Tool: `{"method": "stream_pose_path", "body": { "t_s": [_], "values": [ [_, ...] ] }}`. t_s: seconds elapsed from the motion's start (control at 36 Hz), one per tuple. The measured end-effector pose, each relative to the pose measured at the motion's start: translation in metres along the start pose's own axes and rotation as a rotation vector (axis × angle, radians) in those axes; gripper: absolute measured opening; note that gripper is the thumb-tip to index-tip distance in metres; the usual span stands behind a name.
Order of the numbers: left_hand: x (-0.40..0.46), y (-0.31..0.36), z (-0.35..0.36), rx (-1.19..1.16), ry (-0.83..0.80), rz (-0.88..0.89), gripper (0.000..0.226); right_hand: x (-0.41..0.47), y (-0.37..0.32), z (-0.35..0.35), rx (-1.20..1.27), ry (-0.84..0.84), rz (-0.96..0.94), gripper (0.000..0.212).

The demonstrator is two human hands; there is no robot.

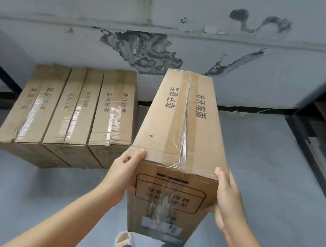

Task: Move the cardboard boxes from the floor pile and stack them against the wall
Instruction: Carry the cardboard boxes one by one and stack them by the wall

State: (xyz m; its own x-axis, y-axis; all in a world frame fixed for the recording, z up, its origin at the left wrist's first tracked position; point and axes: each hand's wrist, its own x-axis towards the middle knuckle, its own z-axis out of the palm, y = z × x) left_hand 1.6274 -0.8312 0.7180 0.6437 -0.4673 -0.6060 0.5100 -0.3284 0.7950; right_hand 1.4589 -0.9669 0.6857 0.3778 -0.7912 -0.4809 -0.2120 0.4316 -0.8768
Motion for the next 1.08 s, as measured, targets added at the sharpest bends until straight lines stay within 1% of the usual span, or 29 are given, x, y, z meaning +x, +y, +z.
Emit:
{"method": "stream_pose_path", "body": {
  "t_s": [0.08, 0.17, 0.28, 0.39, 0.5, 0.64, 0.69, 0.81, 0.86, 0.92, 1.0, 1.08],
  "values": [
    [0.031, 0.012, 0.012, -0.010, 0.033, -0.023, 0.013, 0.045, -0.009, 0.005, -0.023, -0.032, 0.037, 0.089],
    [0.066, 0.022, 0.026, -0.032, 0.069, -0.039, 0.010, 0.094, -0.017, 0.011, -0.050, -0.084, 0.035, 0.090],
    [0.116, 0.024, 0.046, -0.085, 0.153, -0.073, 0.014, 0.161, -0.019, 0.019, -0.086, -0.145, 0.064, 0.092],
    [0.171, 0.018, 0.057, -0.134, 0.203, -0.107, 0.014, 0.218, -0.015, 0.033, -0.121, -0.195, 0.069, 0.084],
    [0.229, -0.001, 0.056, -0.157, 0.204, -0.108, 0.017, 0.271, 0.003, 0.054, -0.142, -0.207, 0.105, 0.082],
    [0.295, -0.031, 0.046, -0.110, 0.198, -0.065, 0.014, 0.325, 0.042, 0.081, -0.149, -0.225, 0.136, 0.066],
    [0.317, -0.050, 0.039, -0.111, 0.197, -0.064, 0.019, 0.337, 0.062, 0.089, -0.155, -0.226, 0.147, 0.057],
    [0.338, -0.101, 0.024, -0.103, 0.207, -0.096, 0.041, 0.341, 0.108, 0.094, -0.161, -0.182, 0.180, 0.050],
    [0.337, -0.127, 0.019, -0.096, 0.197, -0.128, 0.041, 0.333, 0.129, 0.091, -0.181, -0.173, 0.217, 0.049],
    [0.334, -0.147, 0.017, -0.088, 0.190, -0.185, 0.035, 0.330, 0.148, 0.086, -0.190, -0.175, 0.280, 0.046],
    [0.331, -0.169, 0.014, -0.118, 0.184, -0.355, 0.029, 0.330, 0.166, 0.082, -0.226, -0.206, 0.364, 0.043],
    [0.338, -0.181, 0.005, -0.212, 0.168, -0.535, 0.043, 0.337, 0.179, 0.084, -0.296, -0.229, 0.362, 0.042]
  ]
}}
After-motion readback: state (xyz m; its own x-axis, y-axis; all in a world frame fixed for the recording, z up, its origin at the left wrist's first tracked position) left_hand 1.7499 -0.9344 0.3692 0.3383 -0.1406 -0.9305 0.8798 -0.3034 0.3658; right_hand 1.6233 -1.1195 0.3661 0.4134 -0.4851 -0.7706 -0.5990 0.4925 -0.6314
